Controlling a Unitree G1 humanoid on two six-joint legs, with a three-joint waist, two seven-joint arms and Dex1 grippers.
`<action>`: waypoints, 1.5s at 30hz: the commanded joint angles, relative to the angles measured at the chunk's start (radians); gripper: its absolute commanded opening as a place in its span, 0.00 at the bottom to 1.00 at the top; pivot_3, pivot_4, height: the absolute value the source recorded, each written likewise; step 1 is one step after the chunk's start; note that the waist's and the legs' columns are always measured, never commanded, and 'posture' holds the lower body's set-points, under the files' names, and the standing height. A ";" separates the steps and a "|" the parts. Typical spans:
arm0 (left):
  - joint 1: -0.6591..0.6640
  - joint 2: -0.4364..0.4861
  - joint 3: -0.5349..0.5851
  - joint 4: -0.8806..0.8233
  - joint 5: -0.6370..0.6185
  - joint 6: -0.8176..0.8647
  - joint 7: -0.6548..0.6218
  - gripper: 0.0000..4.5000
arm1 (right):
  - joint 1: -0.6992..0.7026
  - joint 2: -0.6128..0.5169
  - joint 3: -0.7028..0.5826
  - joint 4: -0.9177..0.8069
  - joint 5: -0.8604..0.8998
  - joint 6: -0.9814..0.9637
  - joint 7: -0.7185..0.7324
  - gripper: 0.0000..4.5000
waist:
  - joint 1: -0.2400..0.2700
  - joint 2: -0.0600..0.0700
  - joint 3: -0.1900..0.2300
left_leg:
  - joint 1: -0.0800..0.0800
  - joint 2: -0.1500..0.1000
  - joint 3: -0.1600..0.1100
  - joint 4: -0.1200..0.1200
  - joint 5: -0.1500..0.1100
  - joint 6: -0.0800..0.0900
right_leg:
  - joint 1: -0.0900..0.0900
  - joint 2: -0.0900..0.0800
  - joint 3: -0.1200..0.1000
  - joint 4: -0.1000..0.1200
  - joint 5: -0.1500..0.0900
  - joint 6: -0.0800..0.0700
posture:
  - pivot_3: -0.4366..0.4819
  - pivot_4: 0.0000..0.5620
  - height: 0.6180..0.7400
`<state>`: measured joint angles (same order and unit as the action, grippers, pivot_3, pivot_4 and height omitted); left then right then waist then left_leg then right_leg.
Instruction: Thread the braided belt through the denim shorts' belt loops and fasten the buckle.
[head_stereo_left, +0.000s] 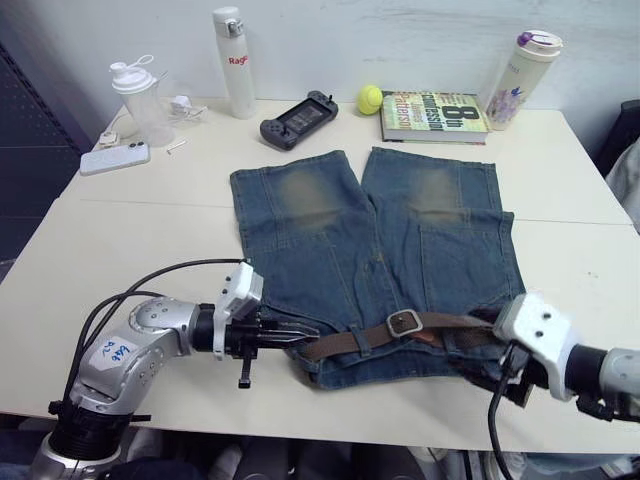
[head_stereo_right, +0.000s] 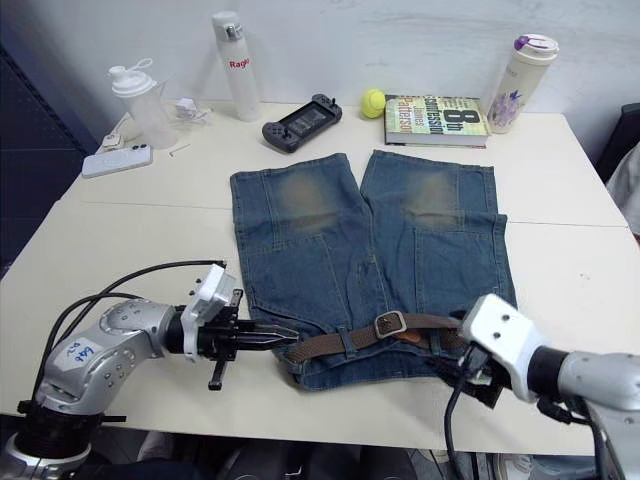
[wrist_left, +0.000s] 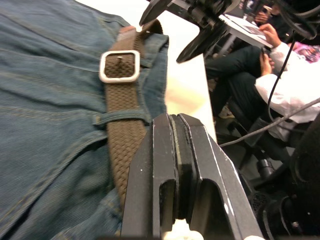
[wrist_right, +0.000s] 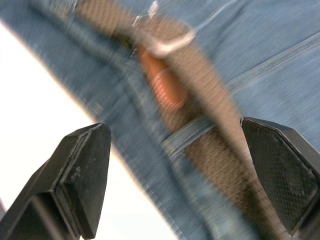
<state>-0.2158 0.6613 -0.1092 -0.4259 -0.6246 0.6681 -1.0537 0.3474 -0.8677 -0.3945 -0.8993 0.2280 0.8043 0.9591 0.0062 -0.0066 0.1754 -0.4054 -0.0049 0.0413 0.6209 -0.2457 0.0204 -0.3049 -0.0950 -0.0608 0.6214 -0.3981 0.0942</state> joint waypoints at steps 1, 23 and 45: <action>0.010 0.010 -0.066 -0.014 0.074 -0.074 -0.018 0.00 | 0.070 -0.030 0.007 -0.039 -0.076 -0.073 -0.037 0.98 | 0.003 0.000 0.000 | 0.000 0.000 0.000 0.000 0.000 0.000 | 0.000 0.000 0.000 0.000 0.000 0.000 | 0.48 0.27 1.00; -0.036 0.019 -0.039 0.127 0.296 -0.294 0.076 0.00 | -0.370 0.323 0.670 0.194 -0.358 0.146 -0.536 0.98 | -0.035 -0.006 0.000 | 0.005 0.002 0.000 -0.007 0.004 -0.007 | -0.002 0.002 0.002 0.004 -0.002 -0.003 | 0.48 0.27 1.00; 0.070 -0.026 -0.078 0.058 0.496 -0.419 0.254 0.00 | -0.129 0.101 0.703 0.033 -0.559 0.106 -0.629 0.70 | 0.005 -0.006 0.000 | 0.003 0.001 0.000 -0.007 0.002 -0.006 | -0.002 0.000 0.001 0.002 -0.002 -0.003 | 0.48 0.27 1.00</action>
<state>-0.1465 0.6376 -0.1891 -0.3768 -0.1487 0.2646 -0.8121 0.1838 -0.7710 0.2823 -0.8832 -0.2872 0.8897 0.3567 0.0114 -0.0129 0.1752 -0.4022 -0.0041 0.0410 0.6137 -0.2435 0.0148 -0.3069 -0.0946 -0.0595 0.6230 -0.3998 0.0910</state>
